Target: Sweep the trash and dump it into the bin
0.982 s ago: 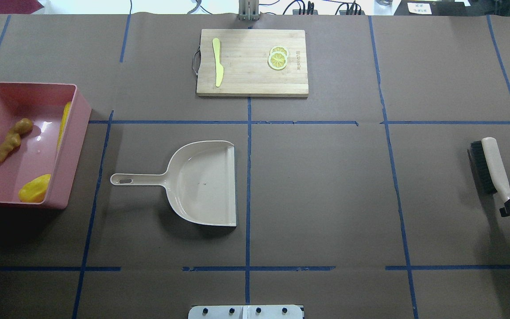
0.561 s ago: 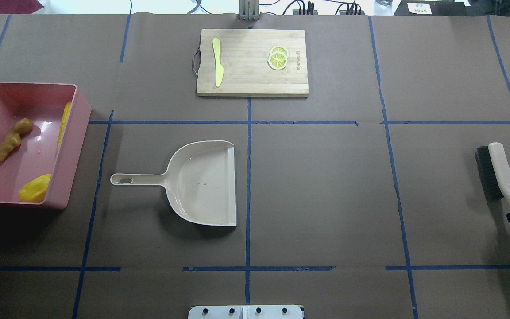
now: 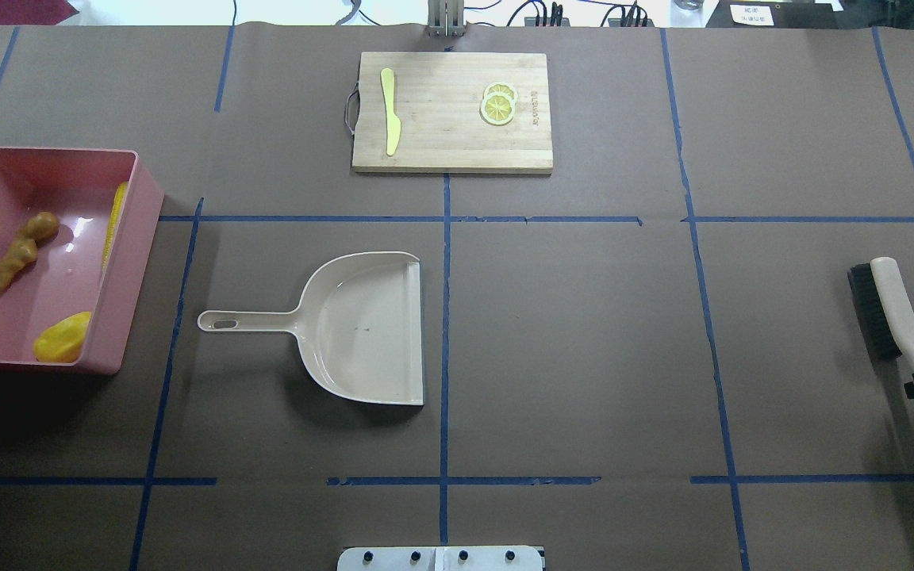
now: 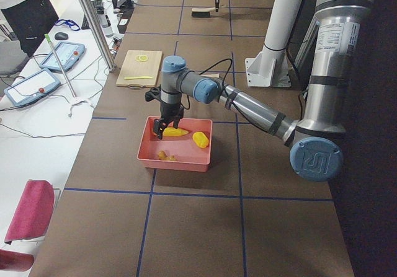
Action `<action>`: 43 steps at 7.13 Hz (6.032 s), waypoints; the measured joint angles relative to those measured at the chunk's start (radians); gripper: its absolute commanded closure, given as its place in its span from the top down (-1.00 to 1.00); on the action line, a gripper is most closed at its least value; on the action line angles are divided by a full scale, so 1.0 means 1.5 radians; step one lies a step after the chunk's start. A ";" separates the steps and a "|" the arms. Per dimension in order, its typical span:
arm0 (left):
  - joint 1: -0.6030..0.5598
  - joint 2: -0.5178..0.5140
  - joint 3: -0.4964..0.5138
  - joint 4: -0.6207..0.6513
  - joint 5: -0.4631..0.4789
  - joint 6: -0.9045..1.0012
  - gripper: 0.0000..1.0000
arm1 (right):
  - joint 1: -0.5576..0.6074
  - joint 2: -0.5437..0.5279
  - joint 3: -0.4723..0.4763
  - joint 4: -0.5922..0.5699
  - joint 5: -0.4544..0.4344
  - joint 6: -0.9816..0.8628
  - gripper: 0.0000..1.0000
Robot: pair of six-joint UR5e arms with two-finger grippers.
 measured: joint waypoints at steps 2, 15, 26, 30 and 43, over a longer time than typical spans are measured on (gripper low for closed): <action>-0.037 0.008 0.018 0.002 -0.015 0.001 1.00 | 0.008 -0.002 0.004 0.000 0.006 -0.001 1.00; -0.244 0.063 0.202 -0.067 -0.268 -0.029 1.00 | 0.421 0.118 0.017 -0.441 0.094 -0.433 1.00; -0.255 0.055 0.202 0.007 -0.261 0.026 1.00 | 0.385 0.217 0.024 -0.577 0.114 -0.525 1.00; -0.261 0.089 0.145 0.073 -0.260 0.030 1.00 | 0.375 0.254 0.036 -0.627 0.106 -0.524 1.00; -0.248 0.086 0.175 -0.007 -0.243 0.031 1.00 | 0.373 0.250 -0.024 -0.629 0.099 -0.543 1.00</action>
